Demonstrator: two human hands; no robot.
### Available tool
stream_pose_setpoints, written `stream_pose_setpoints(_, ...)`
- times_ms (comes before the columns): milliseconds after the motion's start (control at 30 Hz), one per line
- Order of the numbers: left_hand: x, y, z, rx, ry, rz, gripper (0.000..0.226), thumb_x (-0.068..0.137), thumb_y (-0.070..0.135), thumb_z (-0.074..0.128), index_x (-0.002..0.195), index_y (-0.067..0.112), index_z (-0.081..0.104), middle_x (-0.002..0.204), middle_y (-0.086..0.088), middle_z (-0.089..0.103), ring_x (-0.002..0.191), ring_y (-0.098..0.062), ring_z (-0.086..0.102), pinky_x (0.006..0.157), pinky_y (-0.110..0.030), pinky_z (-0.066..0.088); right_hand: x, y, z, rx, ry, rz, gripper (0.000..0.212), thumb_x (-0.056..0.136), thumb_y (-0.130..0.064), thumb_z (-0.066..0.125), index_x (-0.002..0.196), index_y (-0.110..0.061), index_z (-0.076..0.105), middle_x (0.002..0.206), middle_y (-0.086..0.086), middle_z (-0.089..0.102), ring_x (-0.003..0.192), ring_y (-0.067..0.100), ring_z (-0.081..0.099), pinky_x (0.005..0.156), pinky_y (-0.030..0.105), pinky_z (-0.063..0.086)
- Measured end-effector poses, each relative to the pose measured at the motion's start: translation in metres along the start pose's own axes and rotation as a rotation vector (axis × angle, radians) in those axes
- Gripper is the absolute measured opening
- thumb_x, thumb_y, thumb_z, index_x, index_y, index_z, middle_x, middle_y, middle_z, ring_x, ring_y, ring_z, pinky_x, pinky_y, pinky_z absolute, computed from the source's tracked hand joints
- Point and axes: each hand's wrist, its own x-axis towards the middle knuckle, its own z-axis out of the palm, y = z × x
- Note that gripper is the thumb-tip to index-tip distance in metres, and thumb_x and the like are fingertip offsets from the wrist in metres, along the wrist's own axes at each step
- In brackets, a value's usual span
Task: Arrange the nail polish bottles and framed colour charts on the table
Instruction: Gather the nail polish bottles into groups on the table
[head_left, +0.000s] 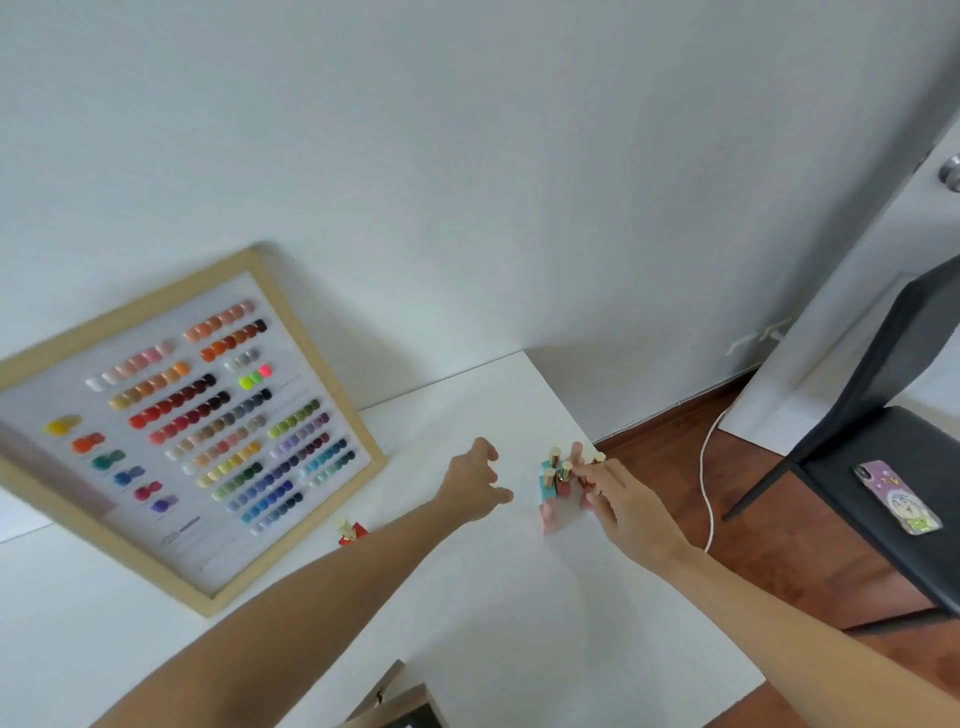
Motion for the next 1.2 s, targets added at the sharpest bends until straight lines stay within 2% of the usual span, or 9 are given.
stream_pose_setpoints(133,-0.025,-0.04,-0.058,0.111,0.133,0.049,0.032,0.083,0.027,0.069,0.109,0.02,0.052,0.098,0.005,0.062,0.082,-0.015,0.059,0.067,-0.024,0.045,0.011,-0.035,0.017,-0.013,0.0,-0.097,0.025,0.092,-0.005,0.052,0.114,-0.014,0.059,0.118,0.003,0.059,0.104,0.021,0.056,0.079,0.021,0.046)
stream_pose_setpoints(233,-0.053,-0.076,-0.09,0.156,0.14,0.037,0.021,0.085,0.024,0.066,0.105,0.021,0.058,0.093,0.008,0.063,0.084,-0.014,0.062,0.078,-0.029,0.053,0.02,-0.067,0.034,0.004,-0.034,-0.151,0.021,0.091,-0.006,0.053,0.109,-0.014,0.061,0.103,0.0,0.061,0.086,0.017,0.063,0.083,0.03,0.05)
stream_pose_setpoints(333,-0.083,-0.113,-0.103,0.201,0.093,0.007,0.015,0.085,0.015,0.063,0.099,0.019,0.064,0.095,0.006,0.066,0.089,-0.014,0.064,0.086,-0.031,0.056,0.031,-0.099,0.055,0.055,-0.109,-0.188,0.018,0.092,-0.008,0.052,0.106,-0.014,0.062,0.097,0.001,0.061,0.072,0.014,0.06,0.066,0.029,0.051)
stream_pose_setpoints(467,-0.114,-0.15,-0.103,0.295,-0.076,0.041,0.028,0.084,0.026,0.067,0.112,0.024,0.064,0.108,0.006,0.06,0.089,-0.009,0.058,0.082,-0.02,0.048,0.045,-0.134,0.085,0.091,-0.223,-0.213,0.017,0.092,-0.009,0.05,0.105,-0.012,0.061,0.094,0.003,0.06,0.073,0.021,0.059,0.072,0.036,0.052)
stream_pose_setpoints(567,-0.123,-0.167,-0.093,0.349,-0.15,0.095,0.034,0.086,0.032,0.067,0.119,0.027,0.062,0.116,0.005,0.058,0.095,-0.008,0.055,0.087,-0.021,0.046,0.056,-0.157,0.104,0.089,-0.306,-0.224,0.02,0.093,-0.01,0.048,0.109,-0.012,0.059,0.097,0.006,0.06,0.082,0.024,0.06,0.078,0.036,0.052)
stream_pose_setpoints(767,-0.12,-0.182,-0.077,0.444,-0.074,0.182,0.017,0.091,0.025,0.059,0.104,0.029,0.069,0.107,0.008,0.061,0.093,-0.01,0.057,0.086,-0.022,0.048,0.079,-0.193,0.139,0.02,-0.441,-0.279,0.036,0.095,-0.008,0.048,0.129,-0.019,0.048,0.119,0.008,0.055,0.105,0.027,0.059,0.089,0.035,0.051)
stream_pose_setpoints(933,-0.117,-0.19,-0.078,0.464,-0.053,0.203,0.015,0.092,0.023,0.058,0.103,0.025,0.069,0.105,0.006,0.064,0.092,-0.012,0.061,0.086,-0.026,0.052,0.09,-0.209,0.159,-0.034,-0.512,-0.364,0.053,0.092,0.005,0.048,0.137,-0.022,0.043,0.136,0.008,0.047,0.117,0.028,0.054,0.095,0.037,0.052)
stream_pose_setpoints(1033,-0.116,-0.195,-0.081,0.476,-0.035,0.201,0.017,0.093,0.025,0.057,0.106,0.024,0.068,0.105,0.004,0.065,0.092,-0.013,0.062,0.083,-0.024,0.051,0.094,-0.212,0.168,-0.046,-0.522,-0.393,0.056,0.087,0.013,0.047,0.134,-0.018,0.047,0.135,0.009,0.048,0.116,0.029,0.054,0.094,0.038,0.052)
stream_pose_setpoints(1200,-0.116,-0.194,-0.085,0.475,-0.018,0.164,0.021,0.094,0.025,0.057,0.112,0.022,0.067,0.107,0.004,0.065,0.095,-0.013,0.06,0.086,-0.026,0.051,0.096,-0.211,0.172,-0.042,-0.48,-0.355,0.038,0.086,0.013,0.045,0.114,-0.009,0.06,0.115,0.011,0.06,0.098,0.031,0.061,0.083,0.039,0.055)
